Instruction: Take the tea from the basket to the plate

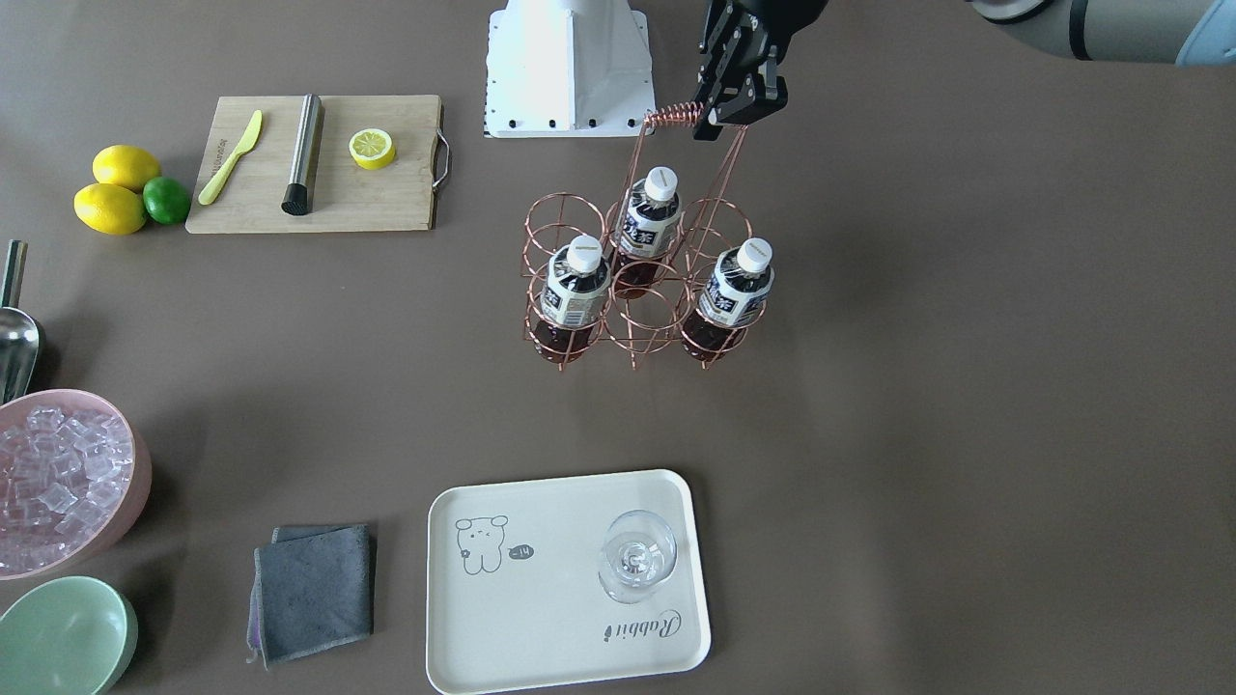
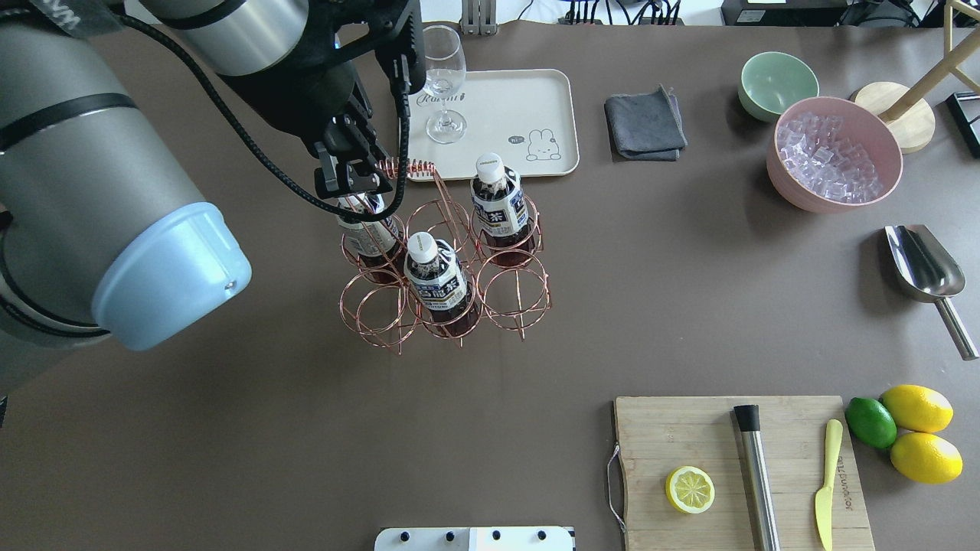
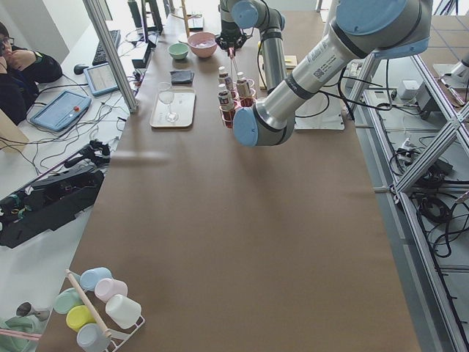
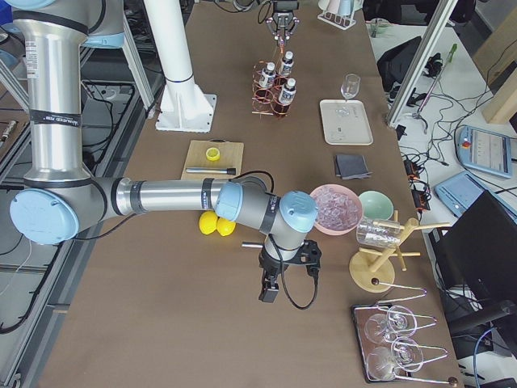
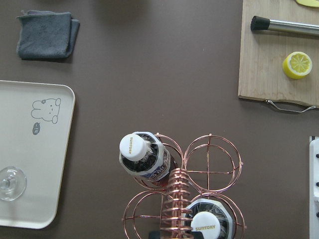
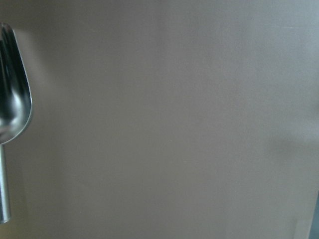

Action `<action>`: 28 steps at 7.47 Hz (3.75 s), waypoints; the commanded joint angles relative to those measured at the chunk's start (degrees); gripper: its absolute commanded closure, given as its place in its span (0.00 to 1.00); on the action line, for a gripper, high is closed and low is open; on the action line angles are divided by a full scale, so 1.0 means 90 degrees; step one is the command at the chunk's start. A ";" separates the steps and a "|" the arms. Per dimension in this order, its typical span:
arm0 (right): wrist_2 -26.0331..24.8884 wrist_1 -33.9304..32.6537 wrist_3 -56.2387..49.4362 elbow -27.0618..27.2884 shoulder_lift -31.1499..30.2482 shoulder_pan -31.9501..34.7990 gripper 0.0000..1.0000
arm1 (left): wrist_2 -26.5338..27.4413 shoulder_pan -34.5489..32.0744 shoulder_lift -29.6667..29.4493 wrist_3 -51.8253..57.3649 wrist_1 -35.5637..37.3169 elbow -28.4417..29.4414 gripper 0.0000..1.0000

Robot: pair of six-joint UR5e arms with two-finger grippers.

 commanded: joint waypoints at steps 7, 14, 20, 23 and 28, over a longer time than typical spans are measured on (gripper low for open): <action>0.0013 -0.0043 0.0012 0.0049 -0.0053 0.0039 0.00 | 0.0325 0.0640 -0.0208 -0.0384 -0.0436 0.0462 1.00; 0.0042 -0.0023 0.0012 0.0341 0.0005 -0.0047 0.00 | 0.0432 0.0719 -0.0178 -0.0384 -0.0456 0.0394 1.00; 0.0813 -0.0043 0.1090 0.0771 0.1085 -0.1832 0.00 | 0.0471 0.0719 -0.0159 -0.0384 -0.0446 0.0432 1.00; 0.0813 -0.0092 0.2768 0.1442 0.1674 -0.2770 0.00 | 0.0471 0.0719 -0.0178 -0.0384 -0.0446 0.0432 1.00; 0.1390 0.0016 0.6703 0.1417 0.2893 -0.4225 0.00 | 0.0471 0.0709 -0.0159 -0.0384 -0.0436 0.0403 1.00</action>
